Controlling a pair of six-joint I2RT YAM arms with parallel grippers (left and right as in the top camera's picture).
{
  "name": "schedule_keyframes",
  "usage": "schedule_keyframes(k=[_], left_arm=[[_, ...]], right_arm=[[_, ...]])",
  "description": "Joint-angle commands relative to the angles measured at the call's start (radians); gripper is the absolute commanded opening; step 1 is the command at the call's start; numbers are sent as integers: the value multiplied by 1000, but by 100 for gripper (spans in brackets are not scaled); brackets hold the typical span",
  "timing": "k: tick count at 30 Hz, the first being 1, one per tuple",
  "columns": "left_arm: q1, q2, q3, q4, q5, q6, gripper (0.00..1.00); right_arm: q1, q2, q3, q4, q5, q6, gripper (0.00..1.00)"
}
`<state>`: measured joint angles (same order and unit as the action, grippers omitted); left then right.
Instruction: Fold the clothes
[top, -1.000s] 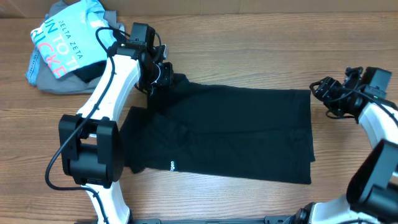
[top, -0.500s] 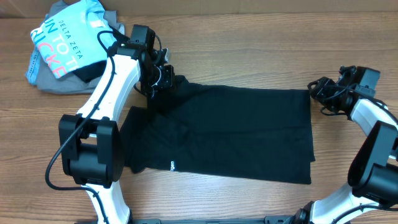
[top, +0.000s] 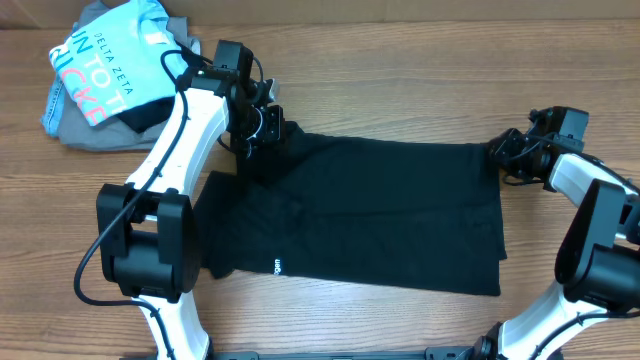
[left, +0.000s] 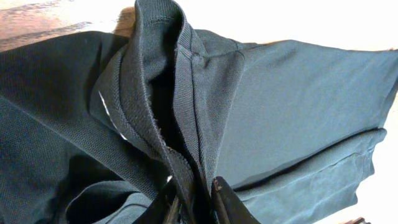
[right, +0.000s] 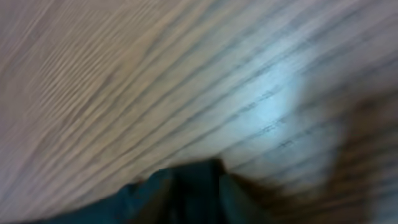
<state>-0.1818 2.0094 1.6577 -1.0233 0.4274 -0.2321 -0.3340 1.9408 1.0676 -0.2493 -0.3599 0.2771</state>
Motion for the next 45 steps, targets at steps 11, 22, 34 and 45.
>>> schedule_keyframes(k=[11,22,34,45], left_arm=[[-2,-26,10,-90,19,19,18],[-1,-38,10,-353,-125,54,14],[-2,-49,10,-585,-125,204,6],[-2,-68,8,-434,-148,203,71]], right_arm=[[-26,-159,99,-203,-112,6,4],[-27,-350,98,-692,318,172,4],[-27,-348,13,-805,354,165,4],[-27,-348,11,-792,305,161,4]])
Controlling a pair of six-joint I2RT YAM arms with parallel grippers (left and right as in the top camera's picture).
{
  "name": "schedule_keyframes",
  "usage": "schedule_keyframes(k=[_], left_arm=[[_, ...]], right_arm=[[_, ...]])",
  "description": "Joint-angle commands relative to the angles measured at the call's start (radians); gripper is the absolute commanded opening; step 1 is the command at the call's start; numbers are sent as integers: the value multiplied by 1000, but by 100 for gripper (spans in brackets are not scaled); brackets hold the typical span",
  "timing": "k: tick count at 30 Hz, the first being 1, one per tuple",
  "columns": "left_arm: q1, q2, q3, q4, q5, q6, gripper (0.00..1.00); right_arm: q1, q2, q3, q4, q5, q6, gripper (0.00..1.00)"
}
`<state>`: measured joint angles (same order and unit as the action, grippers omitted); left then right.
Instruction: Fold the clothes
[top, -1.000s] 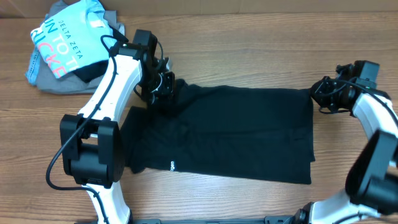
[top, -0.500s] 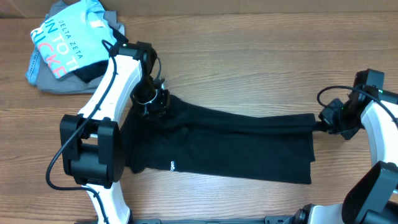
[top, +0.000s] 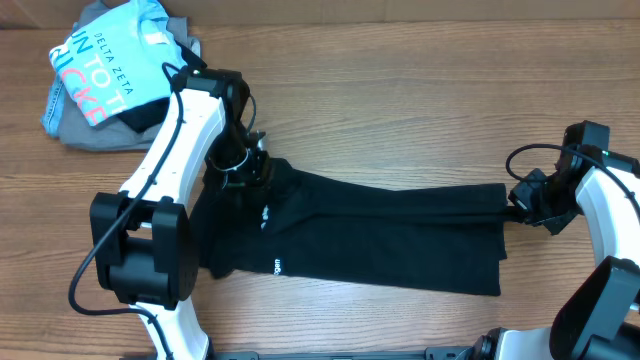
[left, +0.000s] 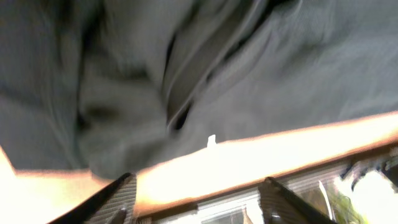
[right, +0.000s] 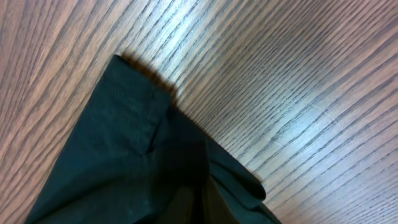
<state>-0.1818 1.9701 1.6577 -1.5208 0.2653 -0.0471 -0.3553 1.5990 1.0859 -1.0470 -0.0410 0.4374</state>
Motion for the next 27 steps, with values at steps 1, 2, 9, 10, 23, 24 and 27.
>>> schedule_keyframes(k=[1,2,9,10,23,24,27], left_arm=[[-3,-28,7,98,25,18,72],[-5,-28,5,140,37,18,73],[-79,-28,-91,319,38,53,64],[-100,-28,-125,338,29,79,64],[-170,-35,-261,394,-299,-119,38],[-170,-40,-248,389,-299,-119,35],[-170,-60,-201,368,-319,-126,27]], right_arm=[[-6,-6,-7,6,-14,1,4],[-6,-6,-7,6,-14,1,4],[-6,-6,-7,9,-17,1,4],[-6,-6,-7,9,-17,1,4],[-6,-6,-7,9,-16,1,4],[-6,-6,-7,9,-17,1,4],[-6,-6,-7,9,-16,1,4]])
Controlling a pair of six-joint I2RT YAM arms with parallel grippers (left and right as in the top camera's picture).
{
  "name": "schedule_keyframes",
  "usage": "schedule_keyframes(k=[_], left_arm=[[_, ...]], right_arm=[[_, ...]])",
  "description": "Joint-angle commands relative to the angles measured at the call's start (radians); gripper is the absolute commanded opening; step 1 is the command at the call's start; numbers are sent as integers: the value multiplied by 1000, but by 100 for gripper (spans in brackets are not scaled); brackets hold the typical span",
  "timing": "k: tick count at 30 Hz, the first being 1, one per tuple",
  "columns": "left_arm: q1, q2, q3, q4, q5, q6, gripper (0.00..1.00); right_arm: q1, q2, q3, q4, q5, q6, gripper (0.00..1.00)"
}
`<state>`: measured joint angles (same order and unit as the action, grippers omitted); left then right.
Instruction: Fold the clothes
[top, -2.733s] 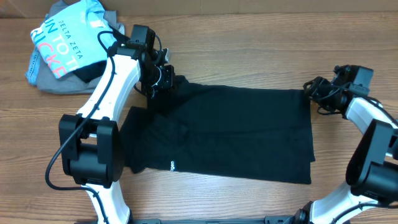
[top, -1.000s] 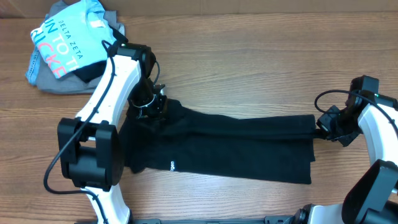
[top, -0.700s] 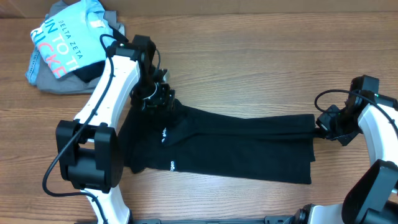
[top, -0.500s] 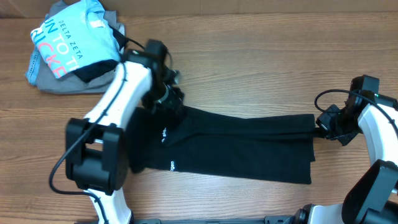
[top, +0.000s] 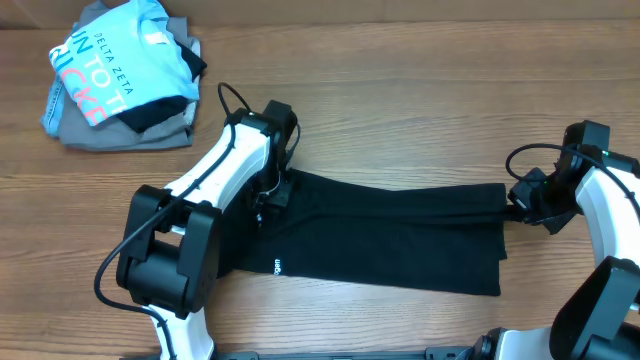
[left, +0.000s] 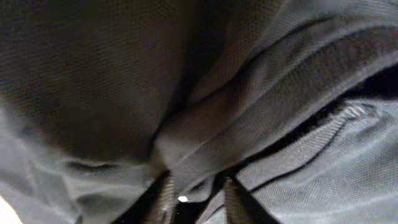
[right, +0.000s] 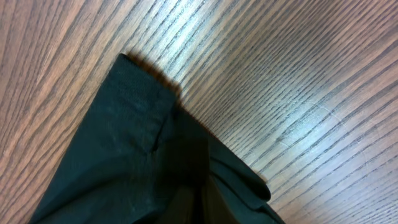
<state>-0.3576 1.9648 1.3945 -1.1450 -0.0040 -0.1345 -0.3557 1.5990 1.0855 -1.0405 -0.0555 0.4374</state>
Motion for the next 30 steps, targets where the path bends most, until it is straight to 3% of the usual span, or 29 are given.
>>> schedule_keyframes(k=[1,5,10,11,13,15,20,23,30], left_arm=[[6,-62,75,-10,-58,-38,24],[6,-70,105,-10,-82,-33,6],[6,-71,106,-46,-82,-34,4],[6,-71,106,-52,-74,-34,9],[5,-71,104,-58,-37,2,42],[4,-71,90,-48,-29,27,60],[4,-69,26,52,-2,26,64],[4,-69,-20,114,5,26,56],[4,-69,-74,148,17,54,48]], right_arm=[[-6,-6,-6,3,-2,1,4],[-6,-6,-6,3,-2,1,4],[-6,-6,-6,3,-2,1,4],[-6,-6,-6,5,-2,1,4],[-6,-6,-6,6,-2,1,4],[-6,-6,-6,6,-2,1,4],[-6,-6,-6,6,-2,1,4],[-6,-6,-6,4,-2,1,4],[-6,-6,-6,4,-2,2,4]])
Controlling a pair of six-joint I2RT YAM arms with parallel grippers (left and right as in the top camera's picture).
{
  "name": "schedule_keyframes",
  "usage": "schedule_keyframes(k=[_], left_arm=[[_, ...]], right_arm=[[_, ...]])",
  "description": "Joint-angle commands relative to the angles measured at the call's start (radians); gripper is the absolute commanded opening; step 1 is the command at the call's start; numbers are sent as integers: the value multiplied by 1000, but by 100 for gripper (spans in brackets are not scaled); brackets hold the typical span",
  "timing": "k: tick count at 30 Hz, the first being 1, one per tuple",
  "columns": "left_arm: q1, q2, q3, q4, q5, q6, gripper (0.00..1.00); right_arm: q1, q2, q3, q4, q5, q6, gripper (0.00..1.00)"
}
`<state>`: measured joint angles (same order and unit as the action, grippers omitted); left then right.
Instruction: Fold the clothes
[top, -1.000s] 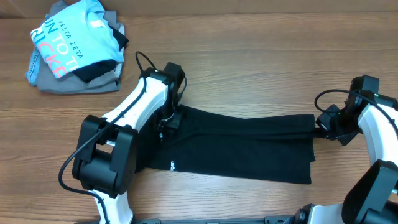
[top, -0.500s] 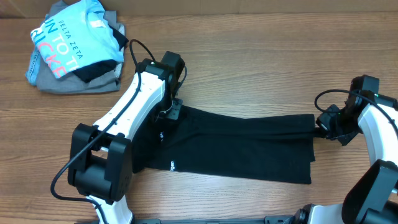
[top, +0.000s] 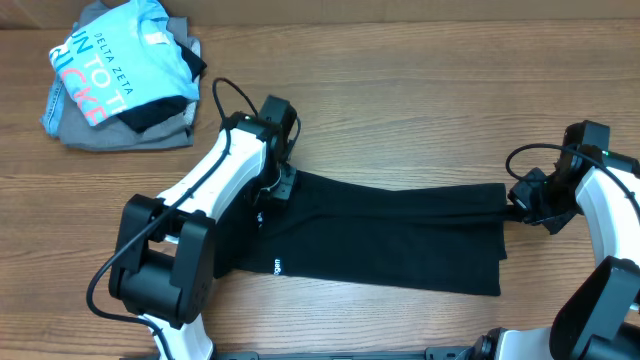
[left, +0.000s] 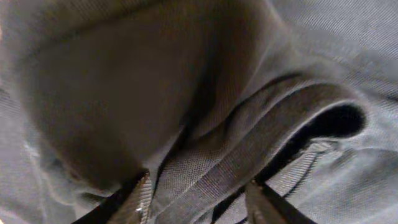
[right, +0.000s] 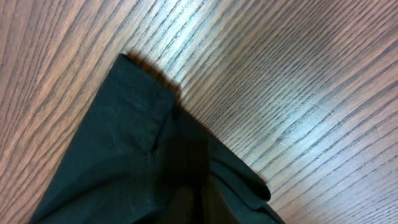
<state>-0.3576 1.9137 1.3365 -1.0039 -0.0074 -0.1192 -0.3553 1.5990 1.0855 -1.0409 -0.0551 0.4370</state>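
A black shirt (top: 400, 235) lies on the wooden table (top: 400, 90), folded lengthwise into a long band. My left gripper (top: 275, 190) sits over its collar end. In the left wrist view the left gripper (left: 198, 199) is open, its fingers apart with the ribbed collar band (left: 267, 134) lying loose between them. My right gripper (top: 520, 205) is at the shirt's right end. The right wrist view shows that gripper (right: 202, 205) shut on the black fabric just beside the hem corner (right: 124, 124).
A pile of clothes lies at the back left, topped by a light blue shirt (top: 115, 75) with pink lettering. Bare wood surrounds the black shirt. The table's front edge runs close below the shirt.
My left gripper's fingers stood close together on the collar fabric and are now spread apart, the collar released. The left arm has shifted only slightly. The right gripper and shirt have not moved.
First the shirt lay spread wide, with my left gripper shut on the collar at its far edge and my right at the far right corner. Then the far edge lay folded over toward the front, making a narrow band. The left gripper has now let go.
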Motion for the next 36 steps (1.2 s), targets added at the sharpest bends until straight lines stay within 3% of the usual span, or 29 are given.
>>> schedule_keyframes(k=[1,4,9,18,27,36], left_arm=[[4,-18,-16,8,19,43,36],[4,-18,-11,5,18,44,4],[6,-18,59,-82,-25,-35,4],[13,-18,309,-435,-310,-144,4],[24,-18,315,-642,-205,-156,4],[24,-18,138,-666,-202,-177,5]], right_arm=[[-6,-6,-6,5,-3,2,4],[-6,-6,-6,2,-3,2,4],[-6,-6,-6,3,-2,2,4],[-6,-6,-6,7,-41,-47,5],[-7,-5,-6,-55,7,-51,6],[-34,-5,-26,-132,74,-43,7]])
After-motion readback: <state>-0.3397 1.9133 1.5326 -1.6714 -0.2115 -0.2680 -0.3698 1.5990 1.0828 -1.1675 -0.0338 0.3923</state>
